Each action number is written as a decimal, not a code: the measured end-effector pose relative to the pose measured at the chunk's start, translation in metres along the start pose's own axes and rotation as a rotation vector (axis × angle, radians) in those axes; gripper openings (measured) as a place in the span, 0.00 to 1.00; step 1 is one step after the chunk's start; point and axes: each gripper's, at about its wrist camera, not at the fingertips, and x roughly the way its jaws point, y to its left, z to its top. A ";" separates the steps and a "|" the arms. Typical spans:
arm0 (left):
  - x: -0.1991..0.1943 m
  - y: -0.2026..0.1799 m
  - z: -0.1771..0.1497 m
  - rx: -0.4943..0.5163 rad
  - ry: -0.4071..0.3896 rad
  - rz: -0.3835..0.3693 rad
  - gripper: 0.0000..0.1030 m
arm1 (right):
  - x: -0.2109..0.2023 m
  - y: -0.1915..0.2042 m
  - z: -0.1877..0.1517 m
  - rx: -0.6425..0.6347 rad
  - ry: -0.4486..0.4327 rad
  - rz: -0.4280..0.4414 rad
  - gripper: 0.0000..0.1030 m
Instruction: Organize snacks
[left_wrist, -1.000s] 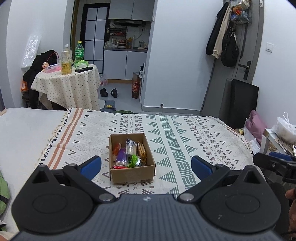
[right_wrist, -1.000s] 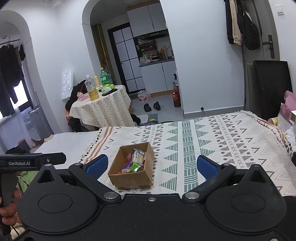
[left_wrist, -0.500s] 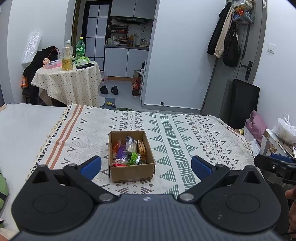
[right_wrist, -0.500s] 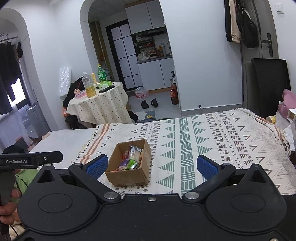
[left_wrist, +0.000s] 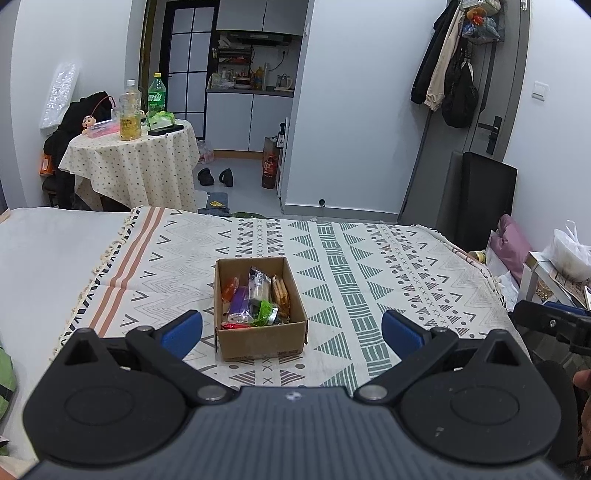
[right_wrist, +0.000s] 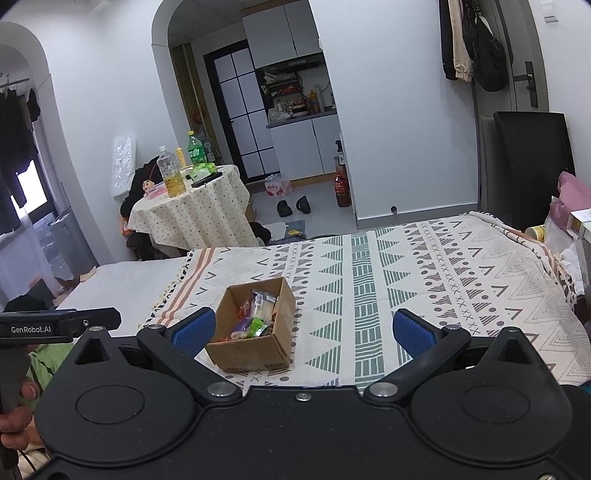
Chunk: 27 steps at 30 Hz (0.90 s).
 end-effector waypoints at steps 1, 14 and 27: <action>0.000 0.000 0.000 0.000 0.000 0.000 1.00 | 0.000 0.000 0.000 -0.001 0.000 -0.001 1.00; 0.002 0.000 -0.002 0.004 0.006 -0.003 1.00 | 0.002 0.004 0.000 -0.025 0.011 -0.001 1.00; 0.003 0.000 -0.002 0.004 0.009 -0.003 1.00 | 0.003 0.008 0.000 -0.046 0.016 0.002 1.00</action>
